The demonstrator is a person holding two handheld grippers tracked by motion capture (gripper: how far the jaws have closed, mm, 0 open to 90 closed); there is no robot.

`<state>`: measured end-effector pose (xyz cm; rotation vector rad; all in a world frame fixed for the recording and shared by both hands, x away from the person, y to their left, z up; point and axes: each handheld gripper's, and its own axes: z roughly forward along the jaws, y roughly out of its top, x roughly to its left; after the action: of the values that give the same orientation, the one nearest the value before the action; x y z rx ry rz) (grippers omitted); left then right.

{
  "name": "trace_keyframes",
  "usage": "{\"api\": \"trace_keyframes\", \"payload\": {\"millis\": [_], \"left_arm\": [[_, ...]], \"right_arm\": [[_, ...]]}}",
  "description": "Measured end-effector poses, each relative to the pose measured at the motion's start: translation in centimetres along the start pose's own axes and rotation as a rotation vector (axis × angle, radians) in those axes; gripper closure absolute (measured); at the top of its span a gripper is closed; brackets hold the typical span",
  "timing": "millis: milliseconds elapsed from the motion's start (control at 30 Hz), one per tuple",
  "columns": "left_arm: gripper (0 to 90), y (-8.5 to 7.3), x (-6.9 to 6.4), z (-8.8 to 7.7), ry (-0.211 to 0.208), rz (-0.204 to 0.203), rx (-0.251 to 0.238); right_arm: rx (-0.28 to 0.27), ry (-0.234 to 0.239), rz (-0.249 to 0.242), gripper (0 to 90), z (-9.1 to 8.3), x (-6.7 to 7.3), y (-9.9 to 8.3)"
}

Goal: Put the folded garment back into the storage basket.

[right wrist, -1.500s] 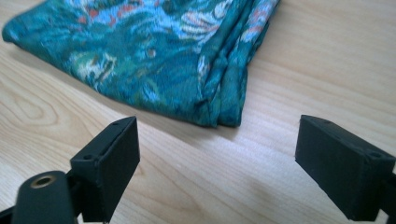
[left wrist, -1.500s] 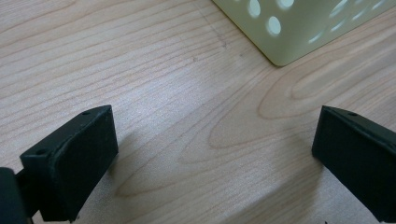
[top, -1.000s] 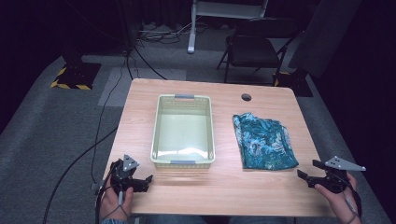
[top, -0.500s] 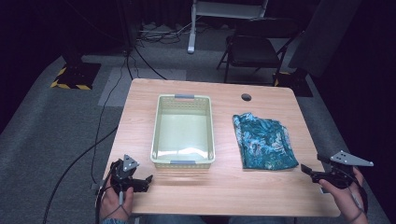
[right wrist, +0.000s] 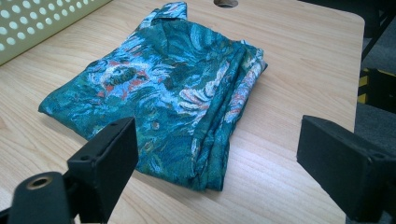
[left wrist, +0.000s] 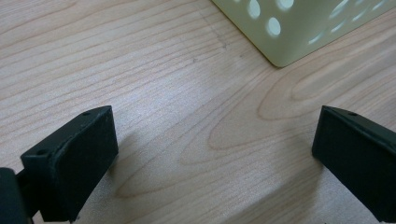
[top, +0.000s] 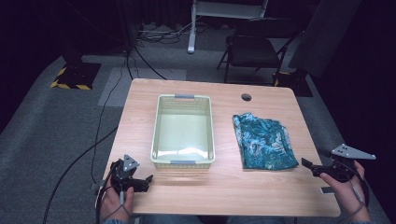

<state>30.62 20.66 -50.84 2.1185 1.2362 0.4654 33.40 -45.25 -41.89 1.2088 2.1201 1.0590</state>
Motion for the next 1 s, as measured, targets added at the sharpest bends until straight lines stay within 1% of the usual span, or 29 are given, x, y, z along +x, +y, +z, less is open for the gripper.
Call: {"api": "trace_keyframes", "payload": {"millis": [567,833,867,1000], "left_arm": [[0.3,0.0,0.0,0.0,-0.003,-0.005,0.000],[0.3,0.0,0.0,0.1,-0.002,-0.006,0.000],[0.4,0.0,0.0,0.1,-0.001,-0.006,-0.001],[0.3,0.0,0.0,0.1,-0.002,-0.007,-0.001]], "right_arm": [[0.007,0.005,-0.023,12.7,0.3,-0.2,2.1],[-0.003,0.011,-0.015,12.7,0.7,-0.1,3.4],[-0.006,0.009,-0.017,12.7,0.7,-0.1,3.8],[-0.008,0.006,-0.015,12.7,0.6,-0.2,4.1]]}}
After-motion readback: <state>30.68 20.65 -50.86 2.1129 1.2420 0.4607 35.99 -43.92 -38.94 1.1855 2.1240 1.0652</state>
